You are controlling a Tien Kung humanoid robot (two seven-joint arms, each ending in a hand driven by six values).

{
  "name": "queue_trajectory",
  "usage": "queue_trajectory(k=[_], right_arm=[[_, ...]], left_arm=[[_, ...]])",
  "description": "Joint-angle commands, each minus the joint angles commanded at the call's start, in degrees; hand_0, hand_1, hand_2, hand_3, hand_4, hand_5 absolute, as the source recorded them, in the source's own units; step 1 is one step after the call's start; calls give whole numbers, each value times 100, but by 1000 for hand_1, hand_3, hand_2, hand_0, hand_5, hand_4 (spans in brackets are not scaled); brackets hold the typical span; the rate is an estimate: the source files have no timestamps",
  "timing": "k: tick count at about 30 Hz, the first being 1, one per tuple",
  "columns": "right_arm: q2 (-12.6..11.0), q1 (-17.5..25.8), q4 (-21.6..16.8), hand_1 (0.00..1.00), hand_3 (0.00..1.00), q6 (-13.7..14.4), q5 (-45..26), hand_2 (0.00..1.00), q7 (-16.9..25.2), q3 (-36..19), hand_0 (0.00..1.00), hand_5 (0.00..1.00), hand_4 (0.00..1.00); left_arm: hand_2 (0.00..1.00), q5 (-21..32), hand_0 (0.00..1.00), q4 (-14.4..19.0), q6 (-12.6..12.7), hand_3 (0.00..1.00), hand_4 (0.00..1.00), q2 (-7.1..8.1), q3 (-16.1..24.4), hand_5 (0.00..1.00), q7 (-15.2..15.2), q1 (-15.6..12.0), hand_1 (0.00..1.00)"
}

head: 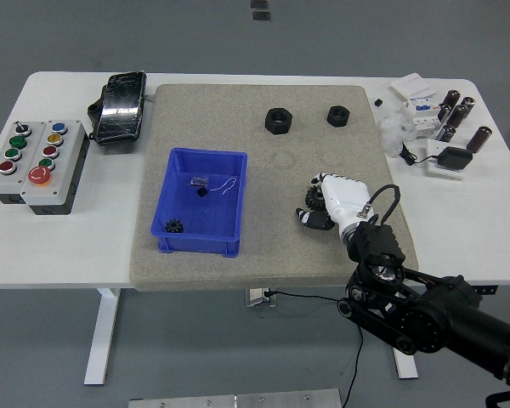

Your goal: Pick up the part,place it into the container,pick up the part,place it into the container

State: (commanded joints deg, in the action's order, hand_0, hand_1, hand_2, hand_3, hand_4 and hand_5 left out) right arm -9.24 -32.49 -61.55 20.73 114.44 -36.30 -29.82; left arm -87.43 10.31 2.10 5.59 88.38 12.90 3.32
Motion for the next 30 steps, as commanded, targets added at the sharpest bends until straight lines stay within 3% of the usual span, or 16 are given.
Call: queue_trajectory(k=[1,2,7,8,13,14,19,20,25,30], right_arm=[[6,1,28,786,808,21,-26,801,15,11,709,451,796],[11,1,48,758,756,46,-45,741,29,20,695,389,721],[38,-3,123,758,756,171,-90,741,90,55,695,389,721],[40,-3,133,661,636,206,-94,593,99,63,630,222,287],[42,2,173,661,636,340,-95,593,117,104,630,222,287],[43,3,182,602,552,358,-94,525,120,113,598,86,235],[47,-2,216,602,552,401,-109,525,136,160,598,86,235],[48,-3,222,589,529,411,-112,520,142,174,577,8,218],[22,-10,130,589,529,460,-39,520,132,169,577,8,218],[-29,-86,-273,592,526,573,104,524,64,152,565,2,234]], left_arm=[[532,0,631,0,0,605,654,1,-2,366,0,1,553],[532,-3,631,0,0,606,653,1,-1,363,0,2,553],[532,-17,631,0,-1,606,653,3,4,363,3,4,553],[532,-17,631,0,-2,606,650,2,2,358,2,6,553],[532,-8,631,0,-3,606,650,-1,-10,358,-3,10,553],[532,-6,631,0,-3,605,650,-1,-10,358,-3,9,553],[532,-8,631,0,-2,605,650,1,-8,358,0,4,553],[532,-4,631,0,-2,605,650,3,-13,357,-1,6,553],[532,20,631,0,1,605,650,4,-30,357,-9,15,553],[532,20,631,0,2,605,650,1,-25,357,-5,15,553]])
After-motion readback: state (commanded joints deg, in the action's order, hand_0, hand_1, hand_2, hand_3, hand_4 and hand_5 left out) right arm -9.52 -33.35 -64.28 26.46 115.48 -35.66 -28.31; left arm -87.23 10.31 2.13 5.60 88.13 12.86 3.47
